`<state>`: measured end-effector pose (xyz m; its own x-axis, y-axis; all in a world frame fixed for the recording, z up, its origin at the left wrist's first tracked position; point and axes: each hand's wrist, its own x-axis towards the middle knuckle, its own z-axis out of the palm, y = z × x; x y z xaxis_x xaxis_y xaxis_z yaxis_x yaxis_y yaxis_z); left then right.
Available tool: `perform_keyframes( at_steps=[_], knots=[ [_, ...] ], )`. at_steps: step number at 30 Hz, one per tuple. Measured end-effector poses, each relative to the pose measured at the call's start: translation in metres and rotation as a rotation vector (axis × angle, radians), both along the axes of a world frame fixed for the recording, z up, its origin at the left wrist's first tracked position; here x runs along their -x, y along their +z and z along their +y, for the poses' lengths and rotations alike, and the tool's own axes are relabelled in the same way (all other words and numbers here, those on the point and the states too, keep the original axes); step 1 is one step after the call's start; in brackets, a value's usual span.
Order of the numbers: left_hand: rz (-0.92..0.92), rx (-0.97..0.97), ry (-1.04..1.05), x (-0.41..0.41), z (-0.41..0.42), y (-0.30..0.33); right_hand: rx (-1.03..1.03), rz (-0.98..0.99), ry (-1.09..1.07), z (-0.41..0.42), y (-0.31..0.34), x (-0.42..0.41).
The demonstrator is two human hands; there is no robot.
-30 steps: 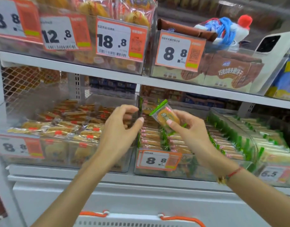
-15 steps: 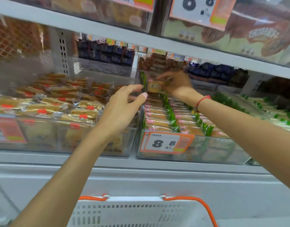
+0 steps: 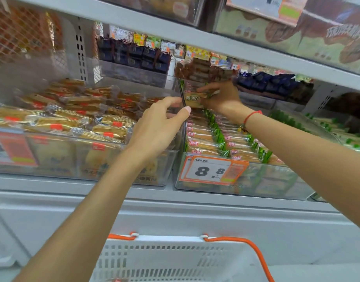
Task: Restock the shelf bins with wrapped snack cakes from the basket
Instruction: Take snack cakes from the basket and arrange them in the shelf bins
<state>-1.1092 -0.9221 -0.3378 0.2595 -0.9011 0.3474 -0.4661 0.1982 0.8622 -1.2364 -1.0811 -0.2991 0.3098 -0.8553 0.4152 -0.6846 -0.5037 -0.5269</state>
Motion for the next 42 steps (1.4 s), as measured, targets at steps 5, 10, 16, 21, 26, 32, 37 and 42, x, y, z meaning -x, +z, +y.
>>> perform_keyframes(
  at_steps=[5, 10, 16, 21, 26, 32, 37, 42],
  knots=[
    [-0.002, 0.004, 0.009, 0.001, 0.0, -0.001, 0.138, 0.196, -0.067, 0.009, 0.0, 0.003],
    [-0.035, 0.002, 0.032, 0.003, 0.003, 0.001, 0.21, 0.429, -0.072, 0.016, 0.007, 0.008],
    [-0.106, -0.013, 0.074, 0.008, 0.01, 0.004, 0.156, 0.31, -0.021, 0.036, 0.008, 0.022],
    [-0.108, 0.138, 0.187, 0.012, 0.021, 0.005, 0.173, 0.148, 0.082, 0.092, -0.003, 0.044],
    [-0.075, 0.254, 0.252, 0.017, 0.07, -0.002, 0.119, -0.05, 0.277, 0.158, -0.021, 0.066],
    [-0.185, -0.148, 0.206, -0.005, 0.134, -0.06, -0.05, 0.157, 0.394, 0.195, -0.091, 0.07],
    [-0.33, -0.724, 0.017, -0.03, 0.167, -0.15, -0.371, 0.499, 0.491, 0.232, -0.187, 0.054],
    [-0.369, -1.118, -0.068, -0.034, 0.195, -0.248, -0.727, 0.635, 0.561, 0.263, -0.291, 0.037]
  ],
)
